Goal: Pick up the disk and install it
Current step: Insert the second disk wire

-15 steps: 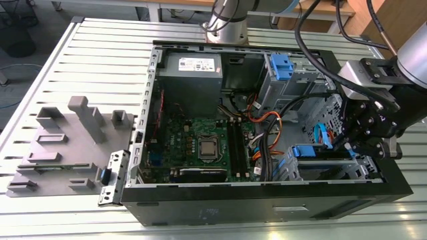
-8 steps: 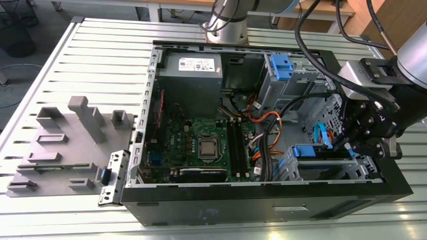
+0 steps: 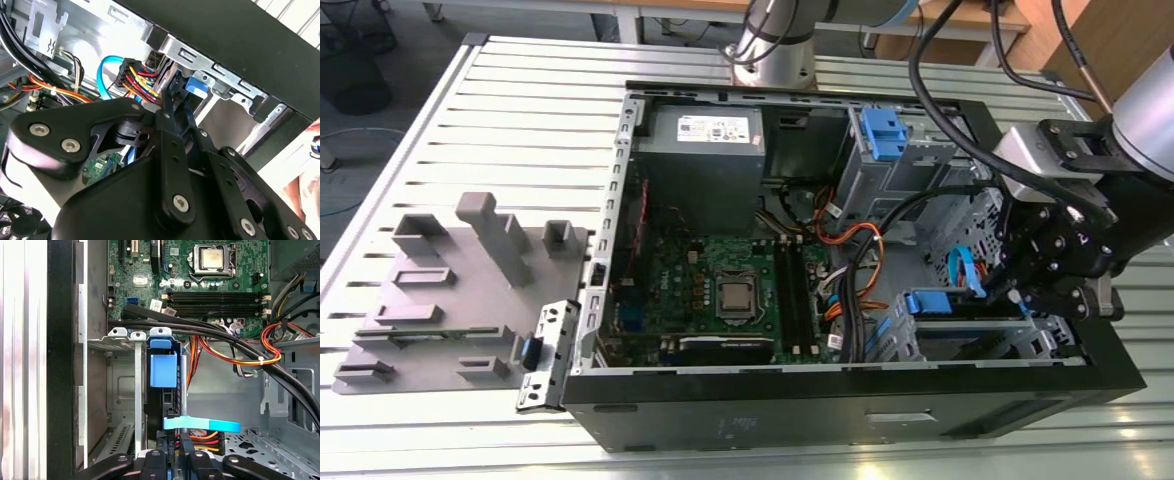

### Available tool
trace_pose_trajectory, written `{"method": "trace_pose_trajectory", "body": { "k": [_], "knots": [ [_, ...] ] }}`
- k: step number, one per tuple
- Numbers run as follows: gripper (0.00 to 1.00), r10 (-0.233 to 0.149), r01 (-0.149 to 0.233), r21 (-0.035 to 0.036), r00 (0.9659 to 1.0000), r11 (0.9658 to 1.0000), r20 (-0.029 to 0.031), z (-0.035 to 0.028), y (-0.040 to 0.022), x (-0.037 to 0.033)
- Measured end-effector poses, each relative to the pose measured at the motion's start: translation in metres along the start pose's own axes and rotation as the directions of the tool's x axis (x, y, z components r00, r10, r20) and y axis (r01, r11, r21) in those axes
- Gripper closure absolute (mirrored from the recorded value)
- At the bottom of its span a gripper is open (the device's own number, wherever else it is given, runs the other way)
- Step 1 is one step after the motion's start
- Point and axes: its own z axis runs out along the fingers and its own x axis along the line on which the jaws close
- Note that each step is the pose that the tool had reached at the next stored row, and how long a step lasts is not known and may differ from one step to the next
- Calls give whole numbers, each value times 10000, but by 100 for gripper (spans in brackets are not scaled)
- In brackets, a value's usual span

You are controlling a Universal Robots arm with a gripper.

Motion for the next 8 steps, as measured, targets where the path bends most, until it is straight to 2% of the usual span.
{"method": "trace_pose_trajectory", "body": {
  "k": [3,8],
  "knots": [
    [76,0,0,0,10000,10000,3,-29,0,-1],
    [76,0,0,0,10000,10000,2,-140,2,-3]
  ]
}}
